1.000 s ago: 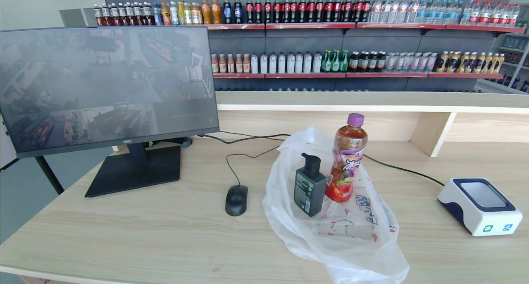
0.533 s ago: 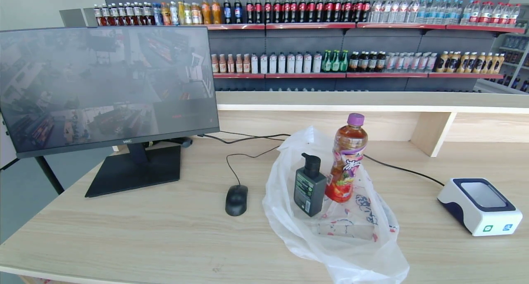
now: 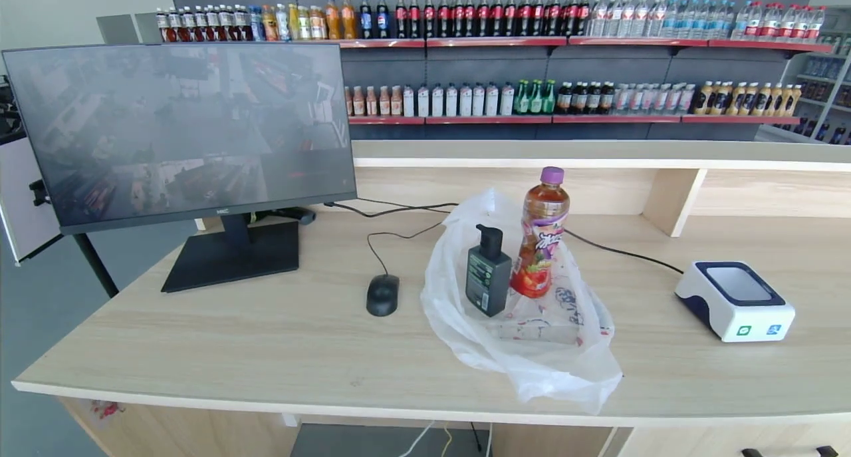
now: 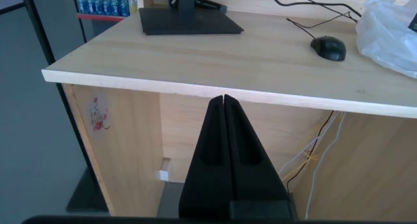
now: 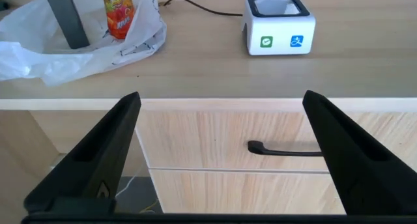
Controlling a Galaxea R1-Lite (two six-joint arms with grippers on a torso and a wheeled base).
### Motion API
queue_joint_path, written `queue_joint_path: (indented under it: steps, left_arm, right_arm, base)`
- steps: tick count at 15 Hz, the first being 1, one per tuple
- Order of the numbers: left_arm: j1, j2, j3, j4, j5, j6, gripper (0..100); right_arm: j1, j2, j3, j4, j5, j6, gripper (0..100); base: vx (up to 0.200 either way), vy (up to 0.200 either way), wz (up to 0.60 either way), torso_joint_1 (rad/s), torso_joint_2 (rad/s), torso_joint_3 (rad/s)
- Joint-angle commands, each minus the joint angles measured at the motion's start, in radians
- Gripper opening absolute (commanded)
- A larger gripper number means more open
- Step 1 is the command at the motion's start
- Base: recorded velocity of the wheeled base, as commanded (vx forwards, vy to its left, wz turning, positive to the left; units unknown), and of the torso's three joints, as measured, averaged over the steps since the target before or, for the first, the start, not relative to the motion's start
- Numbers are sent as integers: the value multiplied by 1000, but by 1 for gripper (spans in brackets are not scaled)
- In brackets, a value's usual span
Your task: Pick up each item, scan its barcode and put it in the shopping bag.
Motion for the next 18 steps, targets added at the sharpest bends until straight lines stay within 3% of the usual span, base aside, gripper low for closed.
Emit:
queue_joint_path:
  steps: [1,7,13,18]
  left_arm:
    - [0,0,0,0,0,-2,0]
    - [0,0,0,0,-2,6,0]
    - [0,0,0,1,-2,7,0]
    - [0,0,0,1,-2,6,0]
  right_arm:
    - [0,0,-1,0,0,1,100]
    - [0,0,-1,0,-1,4,100]
    - [0,0,1,0,0,1,100]
    - [0,0,-1,0,-1,4,100]
  base:
    - [-200,0,0,2,2,2]
    - [-200,0,0,3,2,2]
    - [0,0,-300,3,0,1]
    - [0,-200,0,5,2,2]
